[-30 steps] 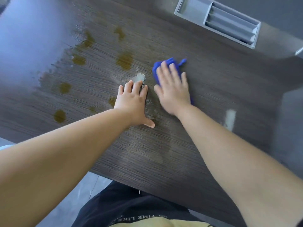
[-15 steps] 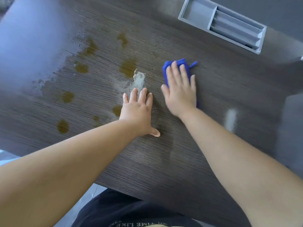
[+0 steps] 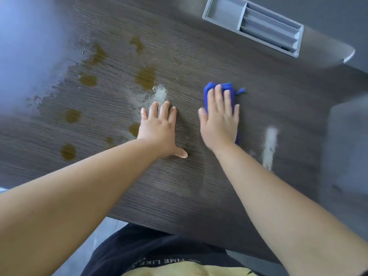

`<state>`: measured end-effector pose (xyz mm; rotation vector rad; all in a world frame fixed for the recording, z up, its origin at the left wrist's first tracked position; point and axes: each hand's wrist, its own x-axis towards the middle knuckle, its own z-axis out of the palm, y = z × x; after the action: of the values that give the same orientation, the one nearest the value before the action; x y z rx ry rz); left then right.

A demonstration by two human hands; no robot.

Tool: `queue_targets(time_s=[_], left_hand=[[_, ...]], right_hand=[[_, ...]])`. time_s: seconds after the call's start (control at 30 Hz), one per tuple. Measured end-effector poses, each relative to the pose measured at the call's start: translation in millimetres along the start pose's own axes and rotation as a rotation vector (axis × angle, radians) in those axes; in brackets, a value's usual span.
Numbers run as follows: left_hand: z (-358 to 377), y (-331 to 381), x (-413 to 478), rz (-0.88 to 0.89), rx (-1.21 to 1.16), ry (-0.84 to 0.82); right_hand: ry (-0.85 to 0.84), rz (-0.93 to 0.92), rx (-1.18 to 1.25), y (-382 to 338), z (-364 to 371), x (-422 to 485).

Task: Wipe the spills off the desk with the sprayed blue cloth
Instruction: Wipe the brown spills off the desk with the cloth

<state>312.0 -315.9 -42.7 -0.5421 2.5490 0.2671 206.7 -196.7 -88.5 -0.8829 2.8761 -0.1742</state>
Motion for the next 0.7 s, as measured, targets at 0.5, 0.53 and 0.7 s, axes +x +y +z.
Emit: queue_targets(time_s=[0.5, 0.53, 0.7], left_hand=[[19.5, 16.9, -28.7, 0.117, -0.121, 0.258], [23.8, 18.0, -36.5, 0.108, -0.149, 0.279], [56.2, 4.9, -87.4, -0.007, -0.226, 0.34]], right_hand=[[-0.046, -0.102, -0.054, 30.1, 3.0, -69.4], [-0.061, -0.243, -0.049, 29.5, 2.9, -90.2], [-0.134, -0.628, -0.107, 97.1, -5.8, -127.3]])
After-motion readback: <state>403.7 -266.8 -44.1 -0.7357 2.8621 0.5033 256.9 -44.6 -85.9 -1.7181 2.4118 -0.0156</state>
